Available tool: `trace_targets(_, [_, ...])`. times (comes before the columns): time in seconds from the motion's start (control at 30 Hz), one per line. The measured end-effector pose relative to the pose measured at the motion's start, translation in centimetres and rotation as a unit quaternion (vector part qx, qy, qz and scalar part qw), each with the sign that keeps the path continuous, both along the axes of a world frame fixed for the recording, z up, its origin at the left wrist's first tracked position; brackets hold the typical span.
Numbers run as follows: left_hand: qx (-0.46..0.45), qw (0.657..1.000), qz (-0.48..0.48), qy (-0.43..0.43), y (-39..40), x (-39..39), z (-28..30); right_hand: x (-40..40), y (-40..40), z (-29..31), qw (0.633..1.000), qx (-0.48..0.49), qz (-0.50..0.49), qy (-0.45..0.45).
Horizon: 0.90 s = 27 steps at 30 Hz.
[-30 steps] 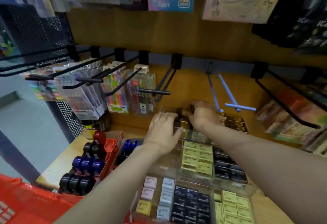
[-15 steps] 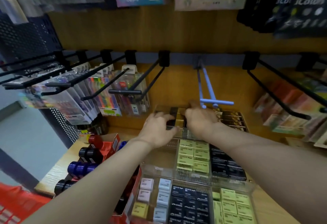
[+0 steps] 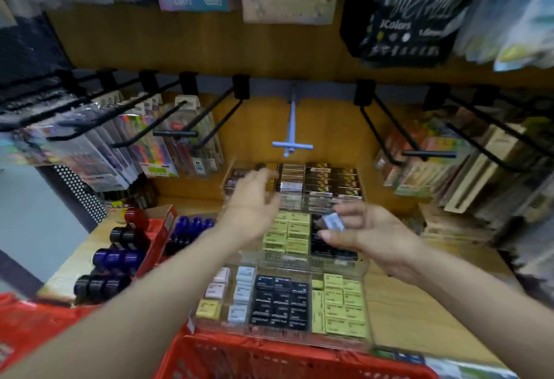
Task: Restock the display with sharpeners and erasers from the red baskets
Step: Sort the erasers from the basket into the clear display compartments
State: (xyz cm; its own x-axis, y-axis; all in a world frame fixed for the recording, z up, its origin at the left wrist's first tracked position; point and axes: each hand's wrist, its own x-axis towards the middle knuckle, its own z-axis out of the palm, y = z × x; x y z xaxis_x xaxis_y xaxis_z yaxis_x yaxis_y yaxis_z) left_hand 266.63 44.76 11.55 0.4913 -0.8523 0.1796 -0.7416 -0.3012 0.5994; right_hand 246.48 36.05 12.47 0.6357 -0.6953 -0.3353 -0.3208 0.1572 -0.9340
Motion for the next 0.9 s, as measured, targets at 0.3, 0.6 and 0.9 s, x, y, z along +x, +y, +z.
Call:
trace_targets(0.3, [0.064, 0.877, -0.026, 0.475, 7.3, -11.1, -0.6, -4.2, 7.1, -1.8, 0.967, -0.252, -0.025, 0.034])
trace_targets(0.6, [-0.036, 0.905, -0.063, 0.420, 7.0, -9.7, -1.0, -5.6, 5.6, -1.3, 0.978, -0.196, -0.013, -0.064])
trace_targets(0.9, [0.203, 0.964, -0.120, -0.126, 6.5, -6.5, -6.5, -3.6, 0.8, -4.9, 0.895, -0.405, -0.033, 0.183])
